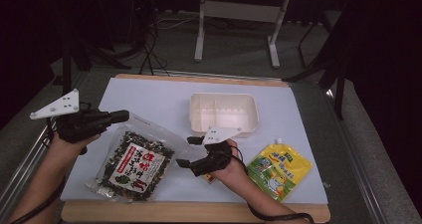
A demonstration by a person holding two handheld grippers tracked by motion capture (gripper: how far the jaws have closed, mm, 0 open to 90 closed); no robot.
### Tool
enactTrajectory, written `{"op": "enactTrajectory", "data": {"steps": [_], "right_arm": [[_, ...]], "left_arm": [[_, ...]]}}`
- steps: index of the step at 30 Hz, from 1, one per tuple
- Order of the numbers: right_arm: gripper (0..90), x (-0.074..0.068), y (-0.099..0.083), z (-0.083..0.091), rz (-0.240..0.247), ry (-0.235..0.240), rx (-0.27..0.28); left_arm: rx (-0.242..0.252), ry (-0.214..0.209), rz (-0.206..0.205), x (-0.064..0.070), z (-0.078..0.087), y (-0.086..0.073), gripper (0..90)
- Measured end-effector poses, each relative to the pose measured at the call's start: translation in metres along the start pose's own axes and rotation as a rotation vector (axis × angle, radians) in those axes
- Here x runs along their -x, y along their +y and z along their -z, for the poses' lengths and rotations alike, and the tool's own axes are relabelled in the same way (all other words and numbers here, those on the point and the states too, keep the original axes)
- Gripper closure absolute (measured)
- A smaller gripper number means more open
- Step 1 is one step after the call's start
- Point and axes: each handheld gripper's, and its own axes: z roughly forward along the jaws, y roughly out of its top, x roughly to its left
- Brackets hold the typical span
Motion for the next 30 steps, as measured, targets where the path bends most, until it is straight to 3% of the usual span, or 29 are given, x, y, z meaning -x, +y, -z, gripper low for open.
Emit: {"op": "enactTrajectory", "data": {"steps": [5, 7, 8, 9, 14, 17, 21, 30], "right_arm": [[32.9, 0.009, -0.006, -0.017, -0.024, 0.070, -0.024], [42.1, 0.010, -0.007, -0.021, -0.034, 0.110, -0.029], [45.2, 0.010, -0.008, -0.022, -0.028, 0.117, -0.029], [55.6, 0.009, -0.008, -0.023, -0.032, 0.142, -0.039], [68.6, 0.007, -0.007, -0.025, -0.010, 0.207, -0.075], [76.9, 0.010, -0.006, -0.022, -0.051, 0.278, -0.070], [84.0, 0.010, -0.004, -0.019, -0.087, 0.339, -0.081], [86.8, -0.003, 0.007, -0.011, -0.100, 0.338, -0.093]], "left_arm": [[0.002, -0.010, -0.004, 0.001, -0.002, 0.001, 90.0], [0.005, -0.020, 0.002, 0.001, -0.002, 0.001, 90.0], [0.002, -0.020, -0.001, 0.002, -0.003, 0.001, 90.0], [0.003, -0.024, -0.001, 0.002, -0.003, 0.001, 90.0], [-0.003, -0.040, 0.005, 0.000, -0.002, 0.001, 90.0], [0.002, -0.044, 0.016, -0.002, 0.001, 0.000, 90.0], [-0.002, -0.061, 0.028, -0.005, 0.005, 0.000, 90.0], [0.004, -0.103, 0.011, -0.004, 0.013, 0.009, 90.0]]}}
